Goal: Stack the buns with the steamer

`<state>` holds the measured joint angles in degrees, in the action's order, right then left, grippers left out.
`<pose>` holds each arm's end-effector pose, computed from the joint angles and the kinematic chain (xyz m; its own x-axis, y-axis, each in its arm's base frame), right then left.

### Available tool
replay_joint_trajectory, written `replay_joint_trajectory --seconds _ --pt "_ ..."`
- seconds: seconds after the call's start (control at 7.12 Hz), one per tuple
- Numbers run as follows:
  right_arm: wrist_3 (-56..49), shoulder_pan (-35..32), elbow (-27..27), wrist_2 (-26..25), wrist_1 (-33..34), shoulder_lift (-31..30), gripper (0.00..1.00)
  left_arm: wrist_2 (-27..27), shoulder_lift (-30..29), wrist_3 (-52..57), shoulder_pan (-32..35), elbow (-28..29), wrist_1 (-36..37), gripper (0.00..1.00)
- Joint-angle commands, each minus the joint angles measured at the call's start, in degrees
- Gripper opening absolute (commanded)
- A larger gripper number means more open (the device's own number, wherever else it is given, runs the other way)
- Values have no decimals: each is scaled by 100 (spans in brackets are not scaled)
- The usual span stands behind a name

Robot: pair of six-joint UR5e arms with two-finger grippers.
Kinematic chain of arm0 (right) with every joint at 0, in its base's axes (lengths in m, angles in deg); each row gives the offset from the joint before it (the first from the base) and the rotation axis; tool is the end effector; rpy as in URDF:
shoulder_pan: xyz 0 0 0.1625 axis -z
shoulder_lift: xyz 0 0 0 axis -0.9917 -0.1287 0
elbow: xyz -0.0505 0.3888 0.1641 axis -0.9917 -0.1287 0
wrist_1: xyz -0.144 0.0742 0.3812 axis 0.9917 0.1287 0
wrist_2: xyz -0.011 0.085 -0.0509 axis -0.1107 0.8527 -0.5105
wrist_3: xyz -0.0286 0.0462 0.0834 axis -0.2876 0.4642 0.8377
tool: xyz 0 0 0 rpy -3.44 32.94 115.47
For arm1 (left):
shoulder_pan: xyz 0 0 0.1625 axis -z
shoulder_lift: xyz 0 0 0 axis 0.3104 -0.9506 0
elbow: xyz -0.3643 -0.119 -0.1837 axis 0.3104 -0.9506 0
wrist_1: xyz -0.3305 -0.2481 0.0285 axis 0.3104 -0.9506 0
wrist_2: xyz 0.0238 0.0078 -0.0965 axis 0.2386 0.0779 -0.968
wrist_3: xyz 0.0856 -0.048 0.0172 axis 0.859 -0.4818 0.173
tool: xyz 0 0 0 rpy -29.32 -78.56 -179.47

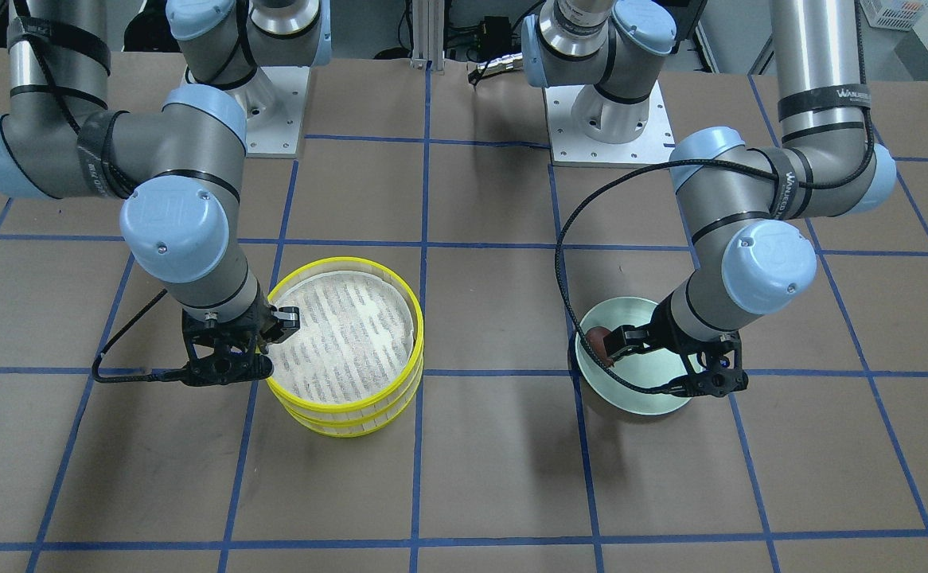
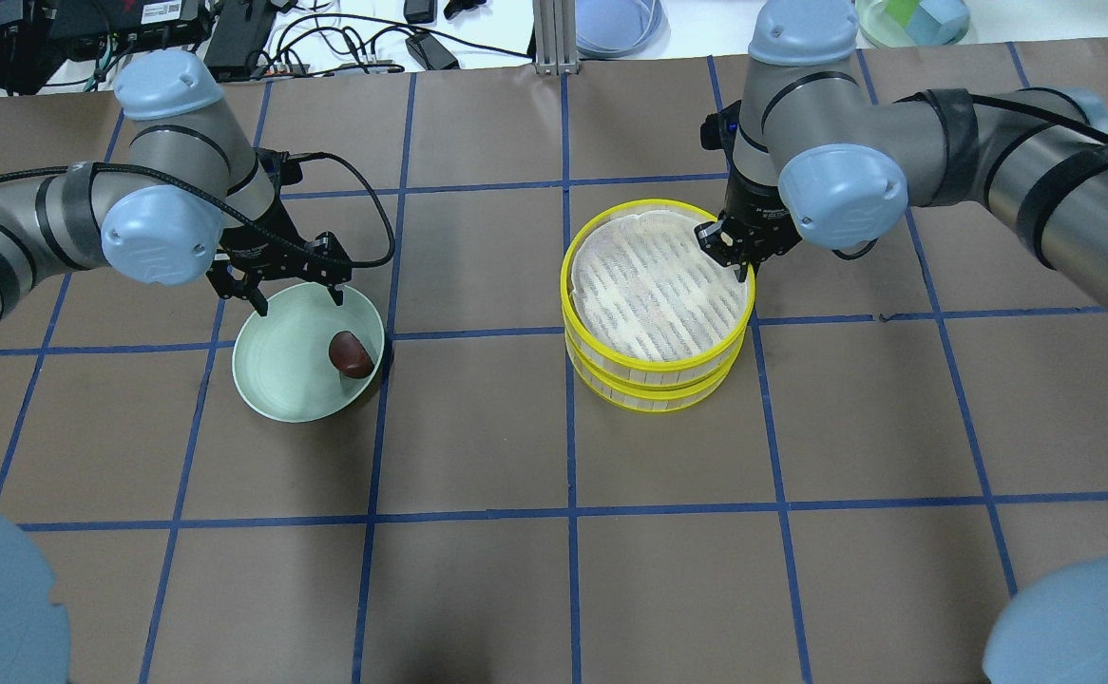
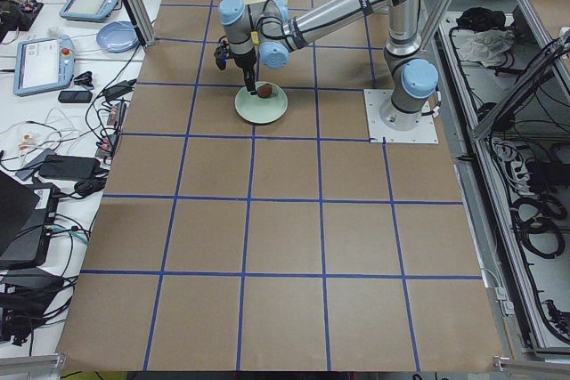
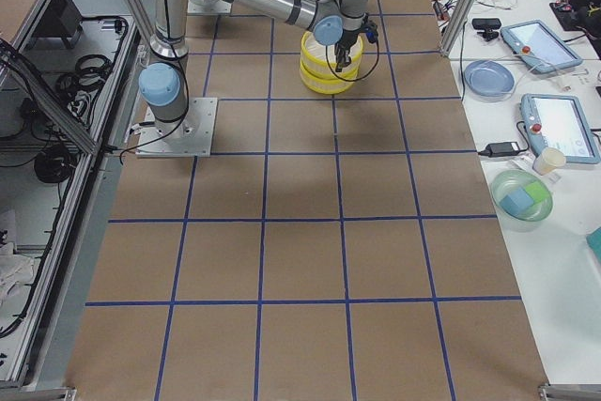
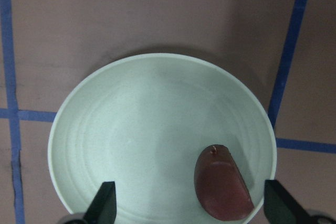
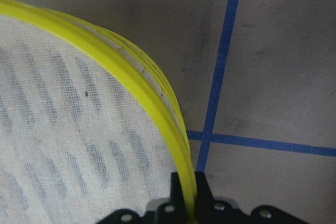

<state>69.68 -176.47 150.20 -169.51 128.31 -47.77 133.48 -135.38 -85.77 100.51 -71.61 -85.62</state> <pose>0.1680 -0.5754 0.2836 -0.9873 -0.1544 0.0370 -0.1507 0.9847 0.0874 -0.0579 -0.5768 0.2469 -0.9895 -0.1448 -0.0005 -0.1435 0.9796 0.1404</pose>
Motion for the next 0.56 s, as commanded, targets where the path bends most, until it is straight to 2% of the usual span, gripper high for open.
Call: replay_joint_trajectory --seconds 0.0,0.42 --pt "-72 0 246 -18 296 8 0 -229 -45 -206 -8 -197 170 99" --pt "-99 0 238 -71 316 0 0 -308 -36 -275 -16 -162 433 98"
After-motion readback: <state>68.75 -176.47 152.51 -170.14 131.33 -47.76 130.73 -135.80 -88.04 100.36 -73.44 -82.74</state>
